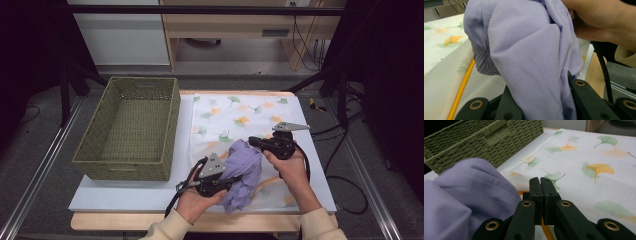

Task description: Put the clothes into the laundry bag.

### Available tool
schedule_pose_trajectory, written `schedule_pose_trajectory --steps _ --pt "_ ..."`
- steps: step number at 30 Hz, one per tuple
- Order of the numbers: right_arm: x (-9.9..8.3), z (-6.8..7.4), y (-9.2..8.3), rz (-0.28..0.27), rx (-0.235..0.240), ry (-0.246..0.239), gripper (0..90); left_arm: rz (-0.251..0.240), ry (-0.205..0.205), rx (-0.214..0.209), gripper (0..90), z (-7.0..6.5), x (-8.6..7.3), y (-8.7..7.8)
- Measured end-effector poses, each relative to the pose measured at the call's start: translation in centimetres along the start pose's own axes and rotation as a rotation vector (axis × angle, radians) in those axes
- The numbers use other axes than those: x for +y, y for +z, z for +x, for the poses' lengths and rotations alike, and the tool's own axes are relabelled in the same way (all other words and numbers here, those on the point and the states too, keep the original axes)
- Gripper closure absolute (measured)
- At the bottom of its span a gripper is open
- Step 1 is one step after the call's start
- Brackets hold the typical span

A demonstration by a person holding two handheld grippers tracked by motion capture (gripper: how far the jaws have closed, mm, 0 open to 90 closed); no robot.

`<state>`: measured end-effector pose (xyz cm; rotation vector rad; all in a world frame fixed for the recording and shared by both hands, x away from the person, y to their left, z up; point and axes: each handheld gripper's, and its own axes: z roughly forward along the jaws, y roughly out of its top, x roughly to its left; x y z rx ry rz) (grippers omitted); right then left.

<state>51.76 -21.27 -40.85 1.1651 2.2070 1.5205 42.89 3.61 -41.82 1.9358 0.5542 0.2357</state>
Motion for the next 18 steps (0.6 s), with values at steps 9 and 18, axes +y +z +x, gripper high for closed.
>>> schedule_pose_trajectory --steps 9,18 --pt "0.5 0.2 -0.5 -0.025 0.003 -0.005 88.9 0.055 0.000 -0.015 73.4 -0.1 -0.6 1.3" --pt "0.8 0.3 -0.9 -0.036 0.002 -0.006 88.9 0.096 -0.039 -0.023 73.2 0.9 -0.5 3.1"
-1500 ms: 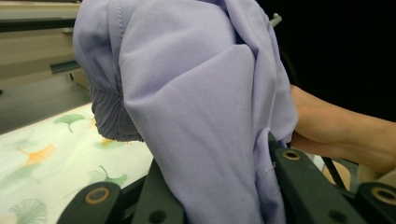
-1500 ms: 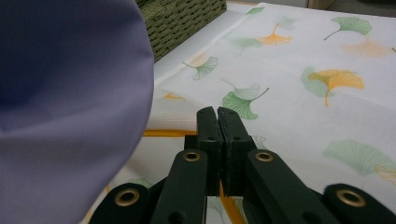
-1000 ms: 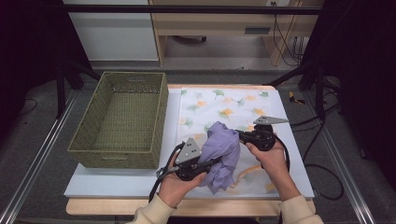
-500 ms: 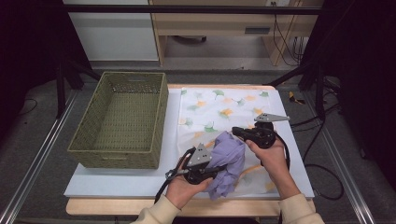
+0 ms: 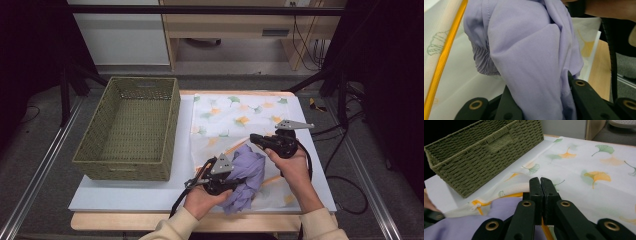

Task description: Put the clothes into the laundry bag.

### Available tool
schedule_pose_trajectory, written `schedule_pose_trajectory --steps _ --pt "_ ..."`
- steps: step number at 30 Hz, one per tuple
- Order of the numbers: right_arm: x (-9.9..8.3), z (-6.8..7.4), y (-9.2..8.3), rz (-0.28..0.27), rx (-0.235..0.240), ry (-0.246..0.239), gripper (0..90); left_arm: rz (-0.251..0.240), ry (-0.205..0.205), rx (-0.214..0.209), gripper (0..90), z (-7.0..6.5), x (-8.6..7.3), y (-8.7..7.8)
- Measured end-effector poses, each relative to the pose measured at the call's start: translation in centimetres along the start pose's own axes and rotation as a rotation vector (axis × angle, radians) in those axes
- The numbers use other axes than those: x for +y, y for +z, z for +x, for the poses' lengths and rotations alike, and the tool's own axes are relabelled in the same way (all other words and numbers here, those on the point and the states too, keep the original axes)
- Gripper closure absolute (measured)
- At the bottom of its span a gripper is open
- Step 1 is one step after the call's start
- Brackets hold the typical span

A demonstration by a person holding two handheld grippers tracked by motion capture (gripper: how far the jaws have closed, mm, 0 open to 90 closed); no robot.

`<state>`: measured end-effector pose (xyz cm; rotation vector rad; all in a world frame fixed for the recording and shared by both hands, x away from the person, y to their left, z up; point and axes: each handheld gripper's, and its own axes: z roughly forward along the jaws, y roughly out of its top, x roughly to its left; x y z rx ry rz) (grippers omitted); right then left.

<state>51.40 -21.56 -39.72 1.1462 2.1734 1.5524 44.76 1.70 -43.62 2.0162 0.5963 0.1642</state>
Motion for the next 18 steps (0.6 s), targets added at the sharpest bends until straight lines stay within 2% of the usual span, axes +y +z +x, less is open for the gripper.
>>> schedule_pose_trajectory --steps 7,12,18 --pt "0.2 0.3 -0.2 -0.001 0.009 -0.012 88.9 0.044 0.003 0.050 72.8 0.8 1.2 1.5" --pt "0.2 0.4 -0.3 -0.004 0.013 -0.017 88.9 0.062 0.001 0.089 72.7 1.3 1.4 2.6" --pt "0.3 0.5 -0.3 -0.004 0.019 -0.019 88.9 0.068 -0.026 0.127 72.2 2.1 1.3 3.5"
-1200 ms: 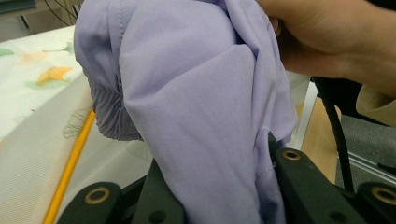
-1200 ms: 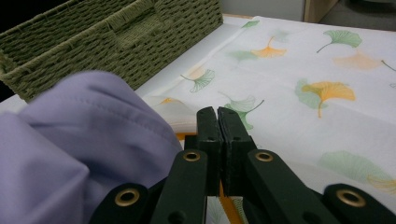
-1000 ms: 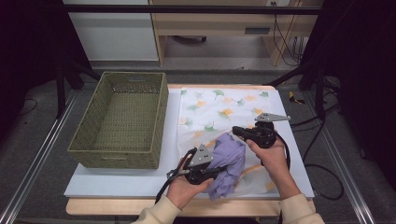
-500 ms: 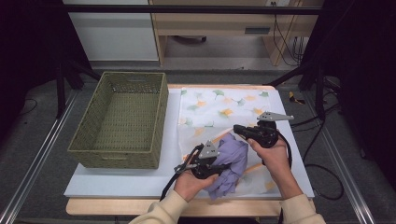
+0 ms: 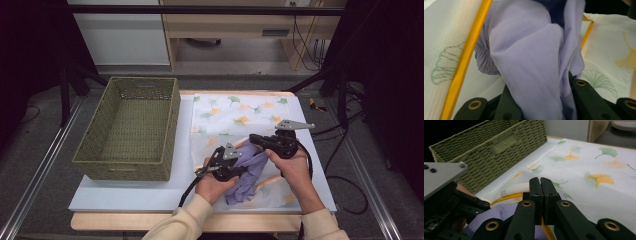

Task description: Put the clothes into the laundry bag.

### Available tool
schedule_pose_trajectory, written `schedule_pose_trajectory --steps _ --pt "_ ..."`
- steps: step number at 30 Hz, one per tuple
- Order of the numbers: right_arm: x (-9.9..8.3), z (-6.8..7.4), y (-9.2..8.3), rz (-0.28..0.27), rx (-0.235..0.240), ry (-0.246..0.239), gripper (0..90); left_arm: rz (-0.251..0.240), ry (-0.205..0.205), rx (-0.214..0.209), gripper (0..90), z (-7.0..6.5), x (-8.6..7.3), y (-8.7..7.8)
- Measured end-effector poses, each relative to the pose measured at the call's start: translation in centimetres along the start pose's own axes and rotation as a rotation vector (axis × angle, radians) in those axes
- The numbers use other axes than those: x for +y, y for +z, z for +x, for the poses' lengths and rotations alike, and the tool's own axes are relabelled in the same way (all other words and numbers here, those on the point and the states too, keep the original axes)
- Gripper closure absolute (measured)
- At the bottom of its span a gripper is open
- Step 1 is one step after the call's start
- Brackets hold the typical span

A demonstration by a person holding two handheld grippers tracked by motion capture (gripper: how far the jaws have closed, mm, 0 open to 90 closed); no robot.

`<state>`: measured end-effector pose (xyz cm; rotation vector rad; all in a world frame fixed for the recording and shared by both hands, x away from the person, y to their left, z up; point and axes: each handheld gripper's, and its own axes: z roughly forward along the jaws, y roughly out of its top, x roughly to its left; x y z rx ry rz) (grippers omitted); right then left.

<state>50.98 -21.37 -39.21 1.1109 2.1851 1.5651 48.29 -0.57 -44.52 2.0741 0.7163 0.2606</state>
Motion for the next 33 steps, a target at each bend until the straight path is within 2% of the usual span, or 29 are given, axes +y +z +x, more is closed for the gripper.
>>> schedule_pose_trajectory --steps 2,8,12,19,20,23,26,27,30,33 --pt "0.0 0.0 0.0 0.001 -0.001 -0.004 88.9 0.005 0.004 0.026 72.1 0.2 0.0 0.2" --pt "0.0 0.1 -0.1 0.004 -0.003 -0.008 88.9 -0.008 -0.035 0.080 72.0 0.9 -0.1 0.6" --pt "0.0 0.1 -0.1 0.005 -0.002 -0.009 88.9 -0.012 -0.036 0.125 71.8 1.1 -0.2 0.8" --pt "-0.1 0.2 0.0 0.013 -0.004 -0.012 88.9 -0.010 -0.049 0.149 70.0 1.8 -0.4 1.3" --pt "-0.1 0.2 0.1 0.017 -0.004 -0.016 88.8 -0.018 -0.048 0.150 68.6 1.8 -0.4 1.3" --pt "-0.2 0.3 0.2 0.020 -0.010 -0.013 88.8 -0.041 -0.008 0.160 62.2 1.3 -0.4 1.2" --pt "-0.3 0.2 0.2 0.015 -0.017 -0.013 88.8 -0.055 0.019 0.169 49.3 0.9 -0.5 1.0" --pt "-0.3 0.2 0.2 0.016 -0.016 -0.007 88.8 -0.055 0.021 0.167 44.0 0.8 -0.5 0.9" --pt "-0.4 0.1 0.1 0.022 -0.019 -0.015 88.8 -0.082 0.015 0.148 36.8 0.6 -0.7 0.3" --pt "-0.5 0.2 0.2 0.021 -0.019 -0.011 88.9 -0.103 0.030 0.126 29.2 0.4 -0.7 -0.3"
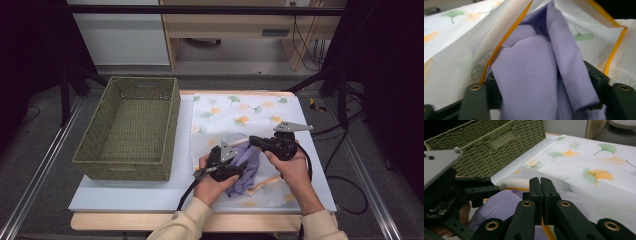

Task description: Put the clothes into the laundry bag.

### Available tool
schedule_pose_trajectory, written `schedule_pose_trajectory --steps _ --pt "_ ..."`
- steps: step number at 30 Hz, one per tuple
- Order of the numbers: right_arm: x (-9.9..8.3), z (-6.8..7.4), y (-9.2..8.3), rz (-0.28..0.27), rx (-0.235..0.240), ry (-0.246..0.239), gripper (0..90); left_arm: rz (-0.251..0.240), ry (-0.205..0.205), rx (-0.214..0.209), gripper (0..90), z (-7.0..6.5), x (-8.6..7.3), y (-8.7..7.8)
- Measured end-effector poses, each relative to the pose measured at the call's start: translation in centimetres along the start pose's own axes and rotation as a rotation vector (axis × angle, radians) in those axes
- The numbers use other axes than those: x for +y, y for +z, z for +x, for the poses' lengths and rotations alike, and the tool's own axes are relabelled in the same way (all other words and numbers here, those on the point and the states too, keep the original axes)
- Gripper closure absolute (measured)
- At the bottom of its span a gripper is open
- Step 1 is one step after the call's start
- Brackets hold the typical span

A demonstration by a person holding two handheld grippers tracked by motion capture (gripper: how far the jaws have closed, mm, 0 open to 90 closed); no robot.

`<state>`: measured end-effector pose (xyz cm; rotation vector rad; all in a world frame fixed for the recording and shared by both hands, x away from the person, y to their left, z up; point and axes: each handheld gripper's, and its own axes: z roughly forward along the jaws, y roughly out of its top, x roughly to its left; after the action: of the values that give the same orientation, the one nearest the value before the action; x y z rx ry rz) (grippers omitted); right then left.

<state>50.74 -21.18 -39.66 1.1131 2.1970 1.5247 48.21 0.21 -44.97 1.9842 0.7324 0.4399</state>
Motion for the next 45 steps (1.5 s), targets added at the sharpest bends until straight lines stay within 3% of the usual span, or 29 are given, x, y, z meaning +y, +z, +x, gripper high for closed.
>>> schedule_pose_trajectory --steps 6,10,13,17,27,32,37,42,45 --pt "0.0 0.0 -0.1 0.001 -0.011 -0.007 88.8 -0.052 0.011 -0.037 25.5 -0.6 0.4 -1.7" --pt "0.1 0.0 -0.2 -0.004 -0.010 -0.007 88.8 -0.095 0.035 -0.032 25.6 -1.3 0.5 -3.2" --pt "0.0 0.1 -0.1 0.004 -0.008 -0.014 88.8 -0.099 0.025 -0.057 25.5 -1.5 0.7 -4.5" --pt "-0.1 0.3 -0.1 0.009 -0.008 -0.017 88.8 -0.117 0.048 -0.062 25.6 -1.5 0.6 -6.6" --pt "-0.3 1.4 -0.6 -0.002 -0.006 -0.022 88.8 -0.116 0.031 -0.043 26.8 -1.2 -0.3 -9.4" --pt "-0.4 2.3 -0.8 0.001 -0.012 -0.034 88.8 -0.135 0.003 -0.028 28.8 -1.0 -1.5 -11.0" --pt "-0.5 3.1 -0.9 -0.001 -0.010 -0.048 88.9 -0.128 -0.017 -0.016 31.1 -0.6 -2.2 -11.3" --pt "-0.5 3.4 -1.0 0.000 -0.006 -0.054 88.9 -0.116 0.006 -0.005 32.7 -0.8 -2.4 -11.1" --pt "-0.9 3.4 -1.0 -0.001 -0.004 -0.043 88.9 -0.107 -0.011 -0.002 34.6 -0.9 -2.8 -10.7"
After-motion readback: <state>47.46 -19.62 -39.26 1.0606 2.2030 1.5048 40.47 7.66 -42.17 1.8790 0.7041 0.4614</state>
